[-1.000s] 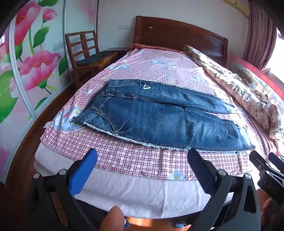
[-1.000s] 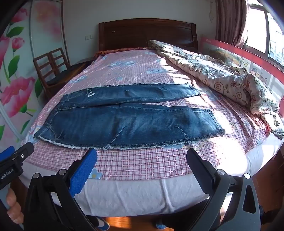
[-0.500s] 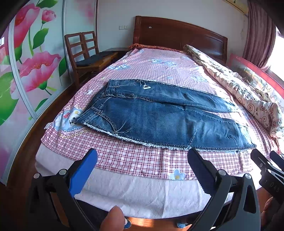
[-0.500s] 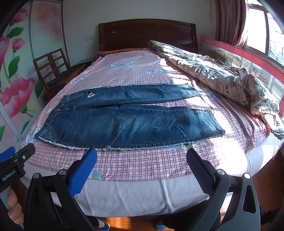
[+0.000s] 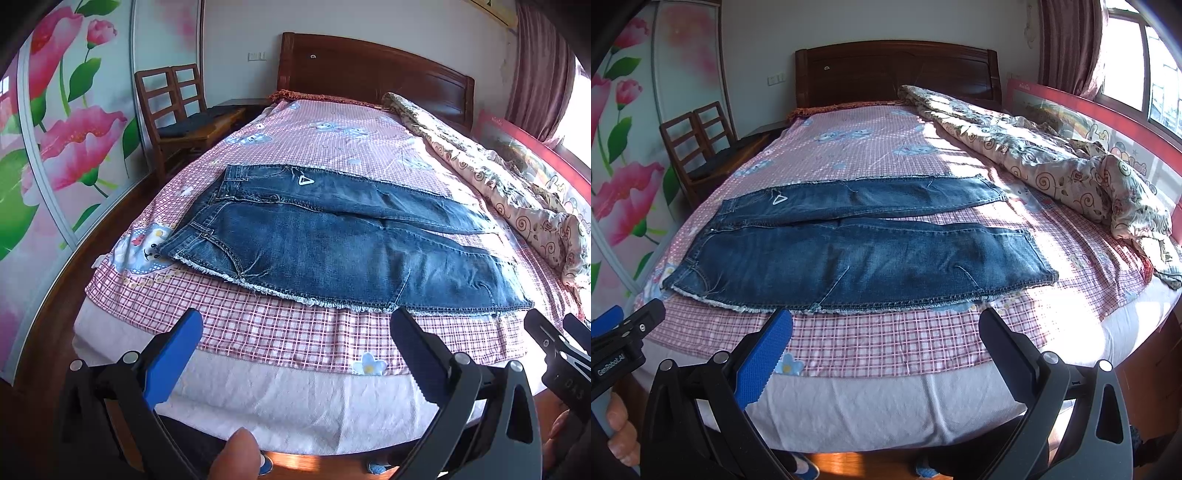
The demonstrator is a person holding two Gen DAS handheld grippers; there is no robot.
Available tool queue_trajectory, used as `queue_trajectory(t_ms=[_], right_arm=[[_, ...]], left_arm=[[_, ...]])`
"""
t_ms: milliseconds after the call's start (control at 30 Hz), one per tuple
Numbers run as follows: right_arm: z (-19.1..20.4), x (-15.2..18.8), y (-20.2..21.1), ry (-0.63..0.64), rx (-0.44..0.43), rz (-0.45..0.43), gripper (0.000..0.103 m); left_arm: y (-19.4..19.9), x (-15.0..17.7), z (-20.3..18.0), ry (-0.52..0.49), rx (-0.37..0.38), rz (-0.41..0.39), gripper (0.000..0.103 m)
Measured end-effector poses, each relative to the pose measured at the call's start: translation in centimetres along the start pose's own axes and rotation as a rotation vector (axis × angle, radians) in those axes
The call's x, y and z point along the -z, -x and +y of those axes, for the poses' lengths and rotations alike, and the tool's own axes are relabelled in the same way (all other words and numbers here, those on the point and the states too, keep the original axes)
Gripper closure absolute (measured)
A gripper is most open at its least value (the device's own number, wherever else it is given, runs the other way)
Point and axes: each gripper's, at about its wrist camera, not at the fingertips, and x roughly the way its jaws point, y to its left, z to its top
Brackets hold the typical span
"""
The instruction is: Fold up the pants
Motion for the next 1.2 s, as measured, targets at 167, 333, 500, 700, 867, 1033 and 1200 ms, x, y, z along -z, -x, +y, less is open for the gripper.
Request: queue_trajectory(t_ms=[167,333,500,700,867,1033,1200], right_arm=[[-0.11,0.02,0.11,-0.002,-0.003,-0.006,0.003],[-0.13,0.04,0.14,-0.003,-0.001,-0.005,0.003],[-0.16,0.03,0.12,-0.002,-0.002,-0.006,0.003],[-0.20,0.14,0.06,-0.005,-0.003,-0.002,0.003],[-0.17,0.15,0.08,-0.005,-0.002,-0.002,0.003],[-0.18,0.16,0.02,-0.006,-0.003,0.000,0.003],[-0.19,0.22,0.01,-0.008,-0.004,0.001,0.003]], left_arm=[[0.06,-0.16,-0.22,-0.003,0.002,-0.001,0.002],[0.04,-0.22,-0.25,-0.003,0.003,0.000,0.002],[0.05,-0.25,-0.30,-0.002,0.004,0.001,0.002],[-0.02,-0.18,-0.19,0.002,0.004,0.005,0.002],[-0.01,-0.16,-0.09,0.002,0.003,0.006,0.002],[0.07,-0.12,0.01,0.003,0.005,0.006,0.002],[0.07,-0.10,0.00,0.003,0.005,0.006,0.002]])
